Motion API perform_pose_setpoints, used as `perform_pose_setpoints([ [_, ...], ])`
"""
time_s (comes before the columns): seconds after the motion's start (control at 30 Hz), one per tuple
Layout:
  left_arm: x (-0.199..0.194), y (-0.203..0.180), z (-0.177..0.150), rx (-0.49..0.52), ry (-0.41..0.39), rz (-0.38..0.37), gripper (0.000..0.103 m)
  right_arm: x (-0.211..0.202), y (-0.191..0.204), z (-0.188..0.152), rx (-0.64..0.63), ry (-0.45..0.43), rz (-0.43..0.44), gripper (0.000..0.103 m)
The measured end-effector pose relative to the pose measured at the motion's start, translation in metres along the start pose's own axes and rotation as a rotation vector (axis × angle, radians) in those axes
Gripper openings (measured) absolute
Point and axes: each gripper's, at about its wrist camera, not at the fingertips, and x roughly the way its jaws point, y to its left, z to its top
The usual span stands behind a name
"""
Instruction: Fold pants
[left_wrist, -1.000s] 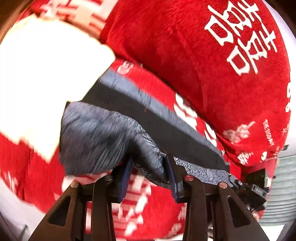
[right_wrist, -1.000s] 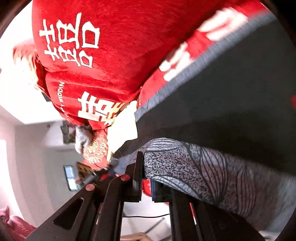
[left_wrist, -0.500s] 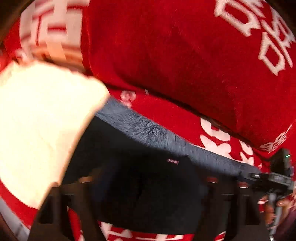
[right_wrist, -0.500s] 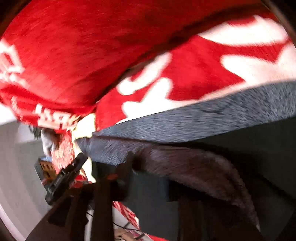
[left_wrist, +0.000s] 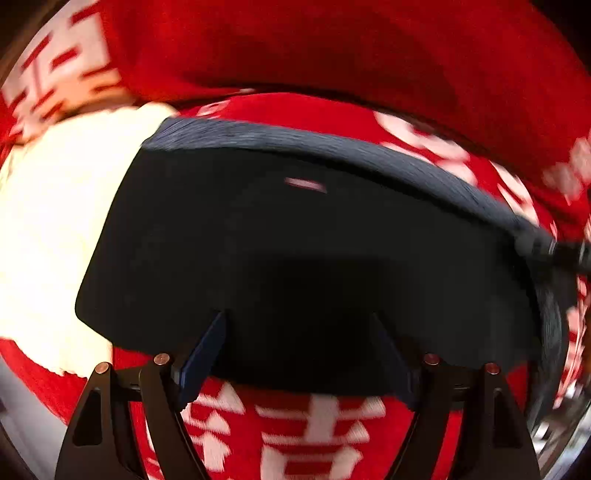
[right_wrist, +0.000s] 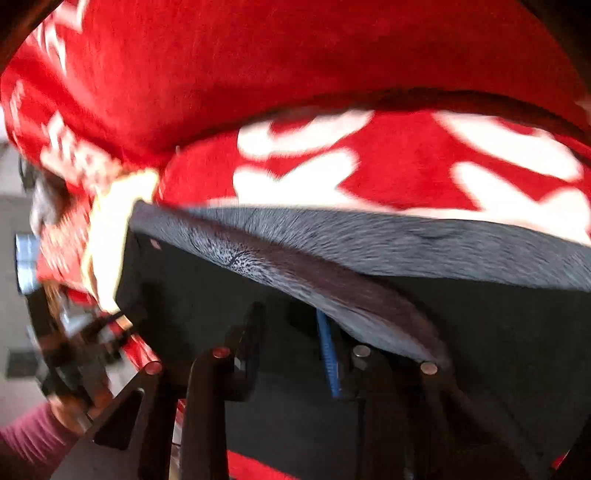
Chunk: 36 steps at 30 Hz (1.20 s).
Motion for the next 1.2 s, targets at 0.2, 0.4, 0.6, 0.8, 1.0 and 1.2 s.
perform_pose_setpoints([
  [0.2,-0.021,-0.060,-0.012,0.101,0.053,-0.049,0.080,-0.090,-0.060,-0.054,0.169,-0.142,0.043,0.048],
  [0.4,-0.024,-0.149,-0.018,0.211,0.085,-0.145,0.080,-0.138,-0.144,-0.147,0.401,-0.163,0.018,0.048],
  [0.6,-0.026,-0.231,-0.035,0.373,0.111,-0.206,0.080,-0.165,-0.184,-0.244,0.580,-0.180,-0.027,0.048],
  [0.8,-0.012,-0.265,-0.049,0.435,0.137,-0.257,0.080,-0.168,-0.201,-0.335,0.713,-0.216,-0.082,0.048],
  [1.0,0.015,-0.285,-0.055,0.371,0.166,-0.339,0.080,-0.154,-0.220,-0.402,0.847,-0.294,-0.013,0.048],
  [1.2,0.019,-0.305,-0.070,0.434,0.153,-0.331,0.080,-0.131,-0.219,-0.410,0.818,-0.331,0.069,0.048],
])
